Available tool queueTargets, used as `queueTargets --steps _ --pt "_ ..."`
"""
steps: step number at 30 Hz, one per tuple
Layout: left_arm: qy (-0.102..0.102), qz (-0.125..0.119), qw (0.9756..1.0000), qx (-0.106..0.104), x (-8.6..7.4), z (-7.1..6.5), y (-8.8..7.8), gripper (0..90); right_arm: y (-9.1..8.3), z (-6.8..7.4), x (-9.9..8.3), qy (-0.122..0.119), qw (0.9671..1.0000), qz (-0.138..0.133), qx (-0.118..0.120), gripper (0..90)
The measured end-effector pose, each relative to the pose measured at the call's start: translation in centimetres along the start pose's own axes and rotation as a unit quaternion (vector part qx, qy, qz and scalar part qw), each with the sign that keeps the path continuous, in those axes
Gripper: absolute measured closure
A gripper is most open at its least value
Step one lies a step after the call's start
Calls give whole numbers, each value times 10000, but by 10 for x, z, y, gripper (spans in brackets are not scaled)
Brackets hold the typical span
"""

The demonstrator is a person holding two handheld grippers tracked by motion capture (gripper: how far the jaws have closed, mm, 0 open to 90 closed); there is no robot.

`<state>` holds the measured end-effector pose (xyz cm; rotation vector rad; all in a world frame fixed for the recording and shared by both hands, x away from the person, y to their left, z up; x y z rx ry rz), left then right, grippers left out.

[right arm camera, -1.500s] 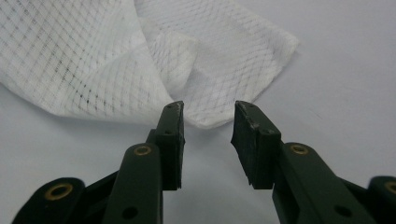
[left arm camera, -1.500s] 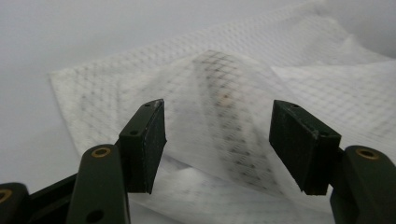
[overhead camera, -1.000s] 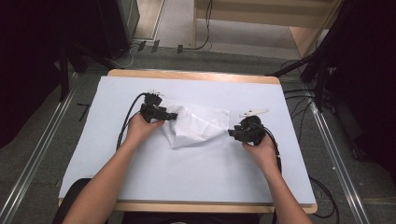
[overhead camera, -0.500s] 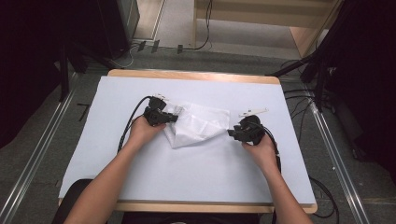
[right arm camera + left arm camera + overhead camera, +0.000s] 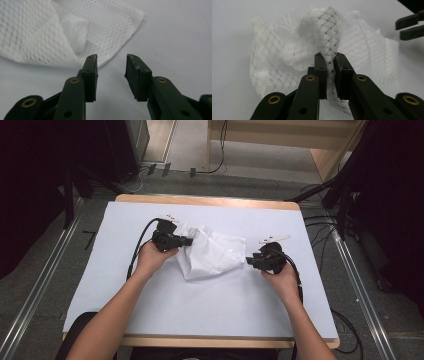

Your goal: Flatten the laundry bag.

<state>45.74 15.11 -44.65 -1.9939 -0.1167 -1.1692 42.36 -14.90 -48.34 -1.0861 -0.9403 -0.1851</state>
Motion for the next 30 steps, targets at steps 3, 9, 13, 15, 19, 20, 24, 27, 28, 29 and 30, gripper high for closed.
queueTargets --steps 3,9,13,15,19,20,24,27,28,29,30 --pt "195 -124 9997 -89 5 -13 -7 829 0 -3 0 30 10000 -10 -10 634" --pt "398 -38 9992 -38 4 -25 -8 822 2 -6 0 82 10000 39 -9 632" --pt "267 62 9996 78 -3 -15 -4 810 4 -4 1 46 10000 46 24 630" --pt "131 111 9998 86 -7 -10 -1 804 6 -3 1 32 10000 71 31 630" --pt "70 282 9995 151 -13 -4 8 774 8 -1 1 1 9999 108 60 626" --pt "87 300 9994 172 -14 -3 10 769 9 0 1 -12 9999 105 70 626" --pt "96 343 9991 237 -16 -1 14 747 9 0 1 -15 9999 122 68 624" --pt "156 297 9990 301 -15 -1 13 731 8 0 0 3 9999 129 70 623" --pt "167 291 9989 330 -15 -1 13 702 8 0 0 17 9999 134 66 623" --pt "155 303 9989 330 -15 -1 14 678 8 0 0 18 9999 135 71 622" --pt "143 318 9990 282 -16 -1 14 670 8 0 0 10 9999 129 71 622"
Point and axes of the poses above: each handheld gripper's, and its own axes: y roughly forward along the jaws, x roughly out of its top, z roughly to its left, the point moved 5 cm from there along y, roughly forward along the jaws, and after that the axes turned 5 degrees about -z, right-handed, at the moved point
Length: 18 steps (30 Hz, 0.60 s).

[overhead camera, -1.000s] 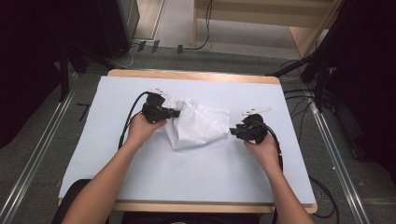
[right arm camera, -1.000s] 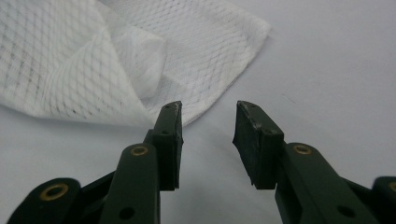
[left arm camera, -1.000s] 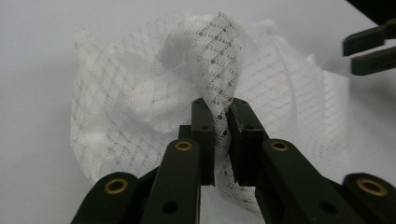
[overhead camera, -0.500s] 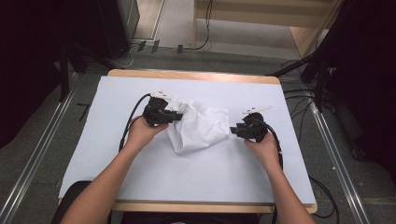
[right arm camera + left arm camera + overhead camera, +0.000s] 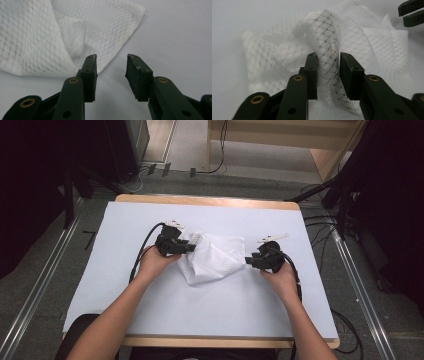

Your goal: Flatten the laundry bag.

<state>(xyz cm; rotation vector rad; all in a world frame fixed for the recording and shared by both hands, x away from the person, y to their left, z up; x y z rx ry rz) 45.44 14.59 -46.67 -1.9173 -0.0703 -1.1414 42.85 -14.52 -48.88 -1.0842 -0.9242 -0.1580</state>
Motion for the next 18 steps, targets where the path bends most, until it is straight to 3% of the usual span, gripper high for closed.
queueTargets --steps 3,7,14,18 --pt "27 107 9999 -28 -2 0 2 720 0 0 0 2 10000 8 -4 622" --pt "173 11 9998 92 0 -2 0 717 1 1 0 -16 10000 4 -5 622" --pt "165 -165 9995 -217 7 -11 -10 819 0 0 0 -1 10000 -8 3 620" --pt "195 -272 9986 -414 13 -21 -17 832 0 -1 0 2 10000 -20 7 623"
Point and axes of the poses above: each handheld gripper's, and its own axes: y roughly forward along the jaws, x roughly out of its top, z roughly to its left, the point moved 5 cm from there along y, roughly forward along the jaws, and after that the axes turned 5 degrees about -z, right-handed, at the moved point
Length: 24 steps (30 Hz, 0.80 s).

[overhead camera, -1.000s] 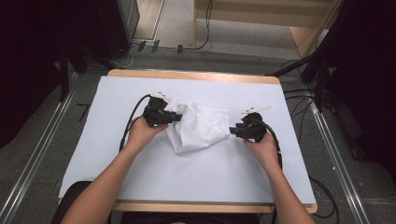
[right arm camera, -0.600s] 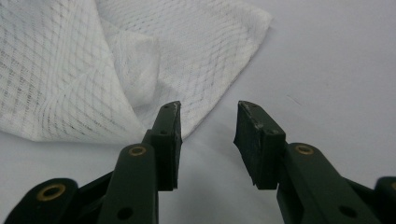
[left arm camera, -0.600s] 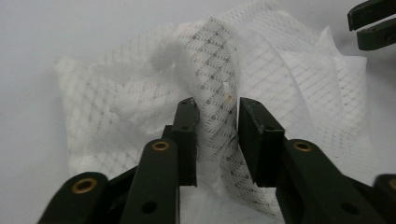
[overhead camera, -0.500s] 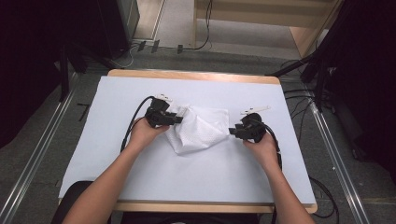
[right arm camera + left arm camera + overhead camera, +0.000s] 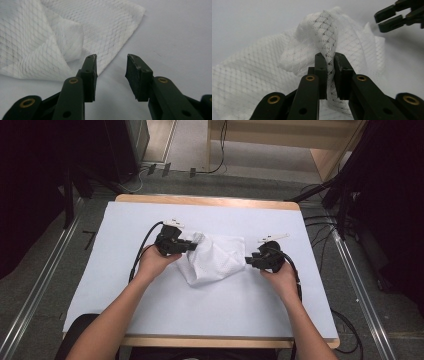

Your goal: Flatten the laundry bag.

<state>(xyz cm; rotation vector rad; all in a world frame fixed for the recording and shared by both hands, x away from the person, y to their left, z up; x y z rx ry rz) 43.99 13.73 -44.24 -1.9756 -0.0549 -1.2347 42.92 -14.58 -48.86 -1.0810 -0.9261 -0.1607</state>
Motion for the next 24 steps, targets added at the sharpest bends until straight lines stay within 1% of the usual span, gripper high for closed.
queueTargets --steps 5,7,10,12,14,17,18,24 --pt "66 -73 9996 -247 6 -17 -4 832 -2 -2 1 61 10000 -26 -17 623" --pt "129 -66 9995 -288 6 -24 -4 832 -2 -4 1 62 10000 -25 -11 623" --pt "149 -76 9990 -421 6 -34 -3 830 -3 -7 1 114 9999 -34 -37 623" --pt "179 -101 9984 -518 6 -41 -3 828 -2 -8 1 107 9999 -52 -33 623" --pt "195 -110 9980 -598 5 -49 -4 826 -2 -8 1 142 9999 -42 -38 623" --pt "288 -109 9972 -678 3 -60 -5 825 -2 -9 1 137 9999 -39 -33 623" --pt "285 -92 9969 -730 1 -64 -5 825 -2 -9 1 133 9999 -38 -29 623" --pt "420 -13 9948 -925 -6 -85 -2 818 0 -8 2 126 9999 -29 -10 623"
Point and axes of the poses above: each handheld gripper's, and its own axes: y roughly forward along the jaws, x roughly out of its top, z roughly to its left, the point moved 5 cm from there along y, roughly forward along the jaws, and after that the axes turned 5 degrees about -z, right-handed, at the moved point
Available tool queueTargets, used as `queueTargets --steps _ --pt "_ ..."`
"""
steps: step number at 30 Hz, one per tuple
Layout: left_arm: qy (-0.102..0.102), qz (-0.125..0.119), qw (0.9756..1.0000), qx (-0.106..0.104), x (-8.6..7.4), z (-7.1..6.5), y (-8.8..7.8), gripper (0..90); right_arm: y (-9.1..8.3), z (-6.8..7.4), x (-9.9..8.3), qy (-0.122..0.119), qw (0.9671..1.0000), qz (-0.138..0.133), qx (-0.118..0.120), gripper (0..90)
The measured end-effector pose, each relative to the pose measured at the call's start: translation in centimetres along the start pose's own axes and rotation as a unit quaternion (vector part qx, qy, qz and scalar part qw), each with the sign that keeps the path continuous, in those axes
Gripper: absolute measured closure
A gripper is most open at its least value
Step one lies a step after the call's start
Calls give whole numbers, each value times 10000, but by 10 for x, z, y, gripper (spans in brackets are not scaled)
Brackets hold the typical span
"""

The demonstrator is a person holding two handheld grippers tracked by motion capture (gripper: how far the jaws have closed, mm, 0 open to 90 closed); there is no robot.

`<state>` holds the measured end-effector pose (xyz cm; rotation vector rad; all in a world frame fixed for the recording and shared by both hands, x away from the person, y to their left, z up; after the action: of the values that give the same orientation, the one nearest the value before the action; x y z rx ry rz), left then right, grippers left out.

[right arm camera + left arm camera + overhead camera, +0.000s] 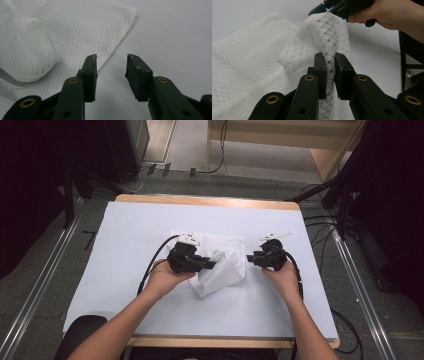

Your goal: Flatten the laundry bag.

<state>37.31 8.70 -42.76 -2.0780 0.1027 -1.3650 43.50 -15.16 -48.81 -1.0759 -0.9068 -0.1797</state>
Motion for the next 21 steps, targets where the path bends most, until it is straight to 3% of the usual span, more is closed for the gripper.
queueTargets --steps 9,14,21 --pt "16 293 9990 -324 -16 -19 21 801 3 2 2 -22 10000 22 29 623" --pt "-16 387 9983 -434 -24 -30 22 784 5 3 4 -51 10000 10 65 625" --pt "155 592 9968 -518 -32 -49 24 718 6 6 6 -88 9999 -3 101 626"
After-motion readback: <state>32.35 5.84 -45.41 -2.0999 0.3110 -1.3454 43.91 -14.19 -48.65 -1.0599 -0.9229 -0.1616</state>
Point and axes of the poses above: each handheld gripper's, and its own axes: y roughly forward along the jaws, x roughly out of its top, z roughly to its left, the point moved 5 cm from there along y, roughly forward along the jaws, and after that the axes turned 5 degrees about -z, right-handed, at the moved point
